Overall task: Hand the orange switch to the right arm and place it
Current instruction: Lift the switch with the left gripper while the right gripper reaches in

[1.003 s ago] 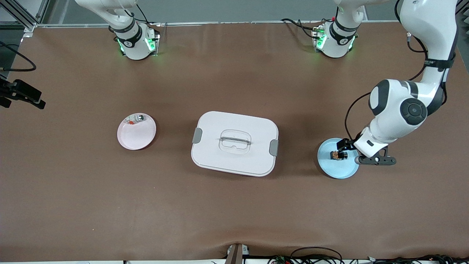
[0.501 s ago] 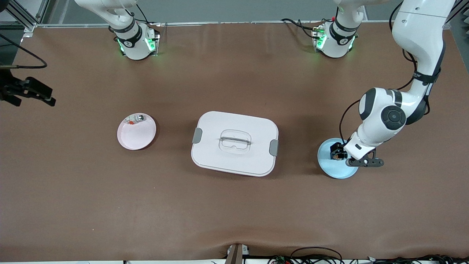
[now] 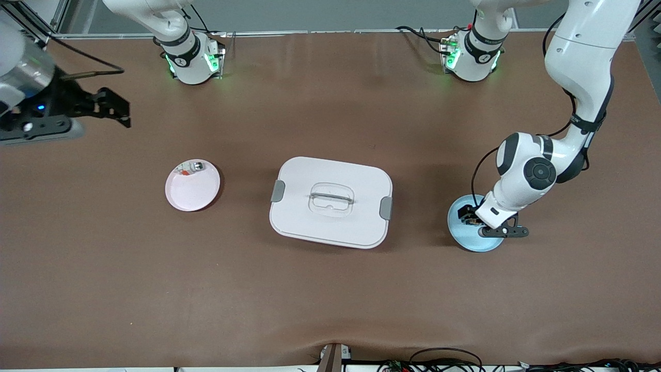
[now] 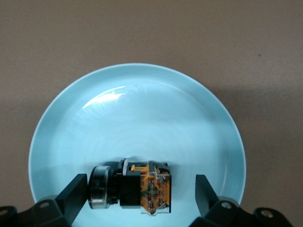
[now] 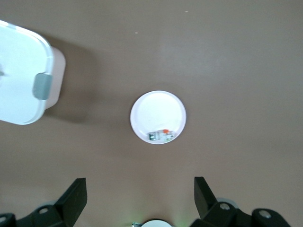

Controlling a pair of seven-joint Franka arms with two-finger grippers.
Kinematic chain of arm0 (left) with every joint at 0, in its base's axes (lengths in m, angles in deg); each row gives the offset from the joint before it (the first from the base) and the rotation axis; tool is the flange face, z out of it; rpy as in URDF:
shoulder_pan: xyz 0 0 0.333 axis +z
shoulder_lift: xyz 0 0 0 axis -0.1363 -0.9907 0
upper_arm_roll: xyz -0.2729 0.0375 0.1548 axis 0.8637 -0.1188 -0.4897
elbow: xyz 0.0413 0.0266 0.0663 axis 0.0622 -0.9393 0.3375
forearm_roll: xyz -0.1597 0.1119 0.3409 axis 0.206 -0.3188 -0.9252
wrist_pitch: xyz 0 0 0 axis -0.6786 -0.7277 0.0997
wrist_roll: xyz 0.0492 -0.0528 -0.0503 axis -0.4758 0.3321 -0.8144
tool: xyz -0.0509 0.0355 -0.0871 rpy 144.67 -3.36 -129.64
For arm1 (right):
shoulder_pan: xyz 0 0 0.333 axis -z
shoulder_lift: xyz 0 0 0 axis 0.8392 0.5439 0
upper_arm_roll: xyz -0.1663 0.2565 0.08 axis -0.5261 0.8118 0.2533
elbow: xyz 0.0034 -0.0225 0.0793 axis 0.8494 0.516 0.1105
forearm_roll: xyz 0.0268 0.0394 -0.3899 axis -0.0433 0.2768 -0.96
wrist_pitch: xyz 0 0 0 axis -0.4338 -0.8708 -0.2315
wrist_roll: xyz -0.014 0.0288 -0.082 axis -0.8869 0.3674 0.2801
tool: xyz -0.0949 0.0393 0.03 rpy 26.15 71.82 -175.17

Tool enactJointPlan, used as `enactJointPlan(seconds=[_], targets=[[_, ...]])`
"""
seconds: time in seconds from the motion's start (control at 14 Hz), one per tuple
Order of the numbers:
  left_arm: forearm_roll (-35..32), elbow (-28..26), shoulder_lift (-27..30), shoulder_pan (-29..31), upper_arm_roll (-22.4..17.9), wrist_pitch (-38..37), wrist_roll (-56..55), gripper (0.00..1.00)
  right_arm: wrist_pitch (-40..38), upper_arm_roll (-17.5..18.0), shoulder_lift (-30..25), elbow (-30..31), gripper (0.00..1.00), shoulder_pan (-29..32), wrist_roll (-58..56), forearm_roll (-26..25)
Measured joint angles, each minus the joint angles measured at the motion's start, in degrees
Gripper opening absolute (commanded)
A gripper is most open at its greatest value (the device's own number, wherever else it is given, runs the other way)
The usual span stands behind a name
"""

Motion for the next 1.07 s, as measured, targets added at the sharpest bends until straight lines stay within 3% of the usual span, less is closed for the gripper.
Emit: enactJointPlan(seconds=[0.21, 0.36, 0.57, 0.64, 0.79, 1.07], targets=[[-2.83, 0.01, -0.77, 0.13, -0.08, 0.28, -0.31, 1.00, 0.00, 0.11, -0.13, -0.01, 1.00, -4.79, 6.79, 0.05], [-2.89, 0.01, -0.87, 0.15, -0.12, 0.29, -0.31, 0.93, 0.92, 0.22, -0.11, 0.04, 1.00, -8.34, 12.60, 0.13], [-2.94, 0.01, -0.94, 0.16, -0.16, 0.28, -0.31, 0.61, 4.41, 0.38, 0.02, 0.59, 1.00, -14.25, 20.70, 0.30], [-2.94, 0.01, -0.97, 0.19, -0.19, 0.28, -0.31, 0.45, 6.19, 0.41, 0.08, 1.10, 1.00, -15.71, 22.49, 1.10], [-2.94, 0.03, -0.97, 0.20, -0.20, 0.28, -0.31, 0.04, 11.08, 0.42, 0.23, 2.91, 1.00, -17.02, 25.20, 5.02], [-2.94, 0.41, -0.23, 0.61, -0.22, -1.51, -0.97, 0.00, 22.59, 0.39, 0.46, 8.50, 1.00, -17.34, 26.64, 12.32]])
